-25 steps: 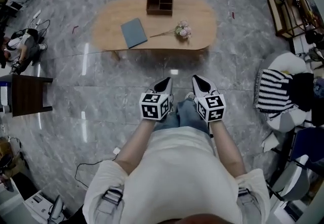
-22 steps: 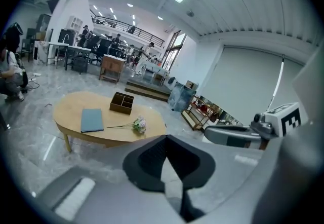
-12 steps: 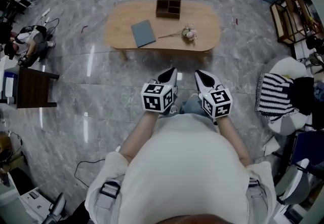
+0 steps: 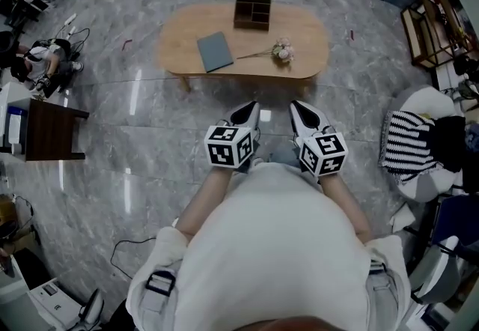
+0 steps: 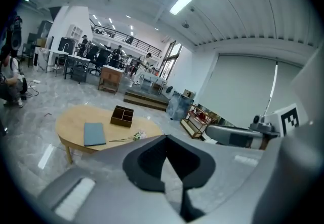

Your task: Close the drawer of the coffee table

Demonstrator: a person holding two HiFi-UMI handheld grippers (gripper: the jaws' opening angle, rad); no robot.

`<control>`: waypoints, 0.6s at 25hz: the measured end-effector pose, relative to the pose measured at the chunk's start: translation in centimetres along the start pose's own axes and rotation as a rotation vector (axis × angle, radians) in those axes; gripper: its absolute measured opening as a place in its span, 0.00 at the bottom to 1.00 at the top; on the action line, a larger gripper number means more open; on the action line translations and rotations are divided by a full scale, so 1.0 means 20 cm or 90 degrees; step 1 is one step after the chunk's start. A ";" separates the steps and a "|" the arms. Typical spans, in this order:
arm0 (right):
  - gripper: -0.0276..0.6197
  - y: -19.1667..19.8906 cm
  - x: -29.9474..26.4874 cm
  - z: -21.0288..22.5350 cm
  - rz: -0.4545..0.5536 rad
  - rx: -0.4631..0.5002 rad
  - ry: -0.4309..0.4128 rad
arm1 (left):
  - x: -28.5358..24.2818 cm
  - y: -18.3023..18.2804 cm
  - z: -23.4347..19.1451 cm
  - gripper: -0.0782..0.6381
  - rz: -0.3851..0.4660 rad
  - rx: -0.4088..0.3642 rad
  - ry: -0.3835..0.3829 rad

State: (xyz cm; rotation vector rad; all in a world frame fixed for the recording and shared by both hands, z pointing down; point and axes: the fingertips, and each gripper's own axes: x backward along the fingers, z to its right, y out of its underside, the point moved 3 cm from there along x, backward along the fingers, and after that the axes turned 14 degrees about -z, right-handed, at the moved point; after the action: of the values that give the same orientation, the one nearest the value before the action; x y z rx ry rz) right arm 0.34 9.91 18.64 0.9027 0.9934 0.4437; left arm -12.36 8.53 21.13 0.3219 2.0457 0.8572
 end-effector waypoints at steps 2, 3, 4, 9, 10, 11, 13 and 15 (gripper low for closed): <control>0.04 -0.01 -0.01 -0.02 0.003 0.008 -0.004 | 0.01 0.00 -0.01 0.11 0.002 0.003 -0.002; 0.04 -0.01 -0.01 -0.02 0.004 0.009 -0.007 | 0.01 0.00 -0.02 0.11 0.003 0.004 -0.003; 0.04 -0.01 -0.01 -0.03 0.005 0.009 -0.009 | 0.01 0.00 -0.02 0.11 0.002 0.005 -0.003; 0.04 -0.02 -0.02 -0.02 0.002 0.003 -0.016 | -0.01 0.01 -0.03 0.11 -0.007 0.010 0.001; 0.04 -0.02 -0.02 -0.02 0.001 0.003 -0.015 | -0.02 0.01 -0.03 0.11 -0.007 0.011 0.001; 0.04 -0.02 -0.02 -0.02 0.001 0.004 -0.013 | -0.02 0.02 -0.03 0.11 -0.007 0.012 0.003; 0.04 -0.03 -0.02 -0.02 0.003 0.007 -0.011 | -0.02 0.01 -0.03 0.11 -0.005 0.012 0.005; 0.04 -0.03 -0.02 -0.02 0.005 0.009 -0.010 | -0.02 0.00 -0.03 0.11 -0.003 0.011 0.006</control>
State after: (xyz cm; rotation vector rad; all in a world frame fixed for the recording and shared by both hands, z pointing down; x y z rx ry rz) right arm -0.23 9.38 18.30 0.9225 0.9799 0.4361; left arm -12.53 8.12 21.66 0.3231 2.0629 0.8392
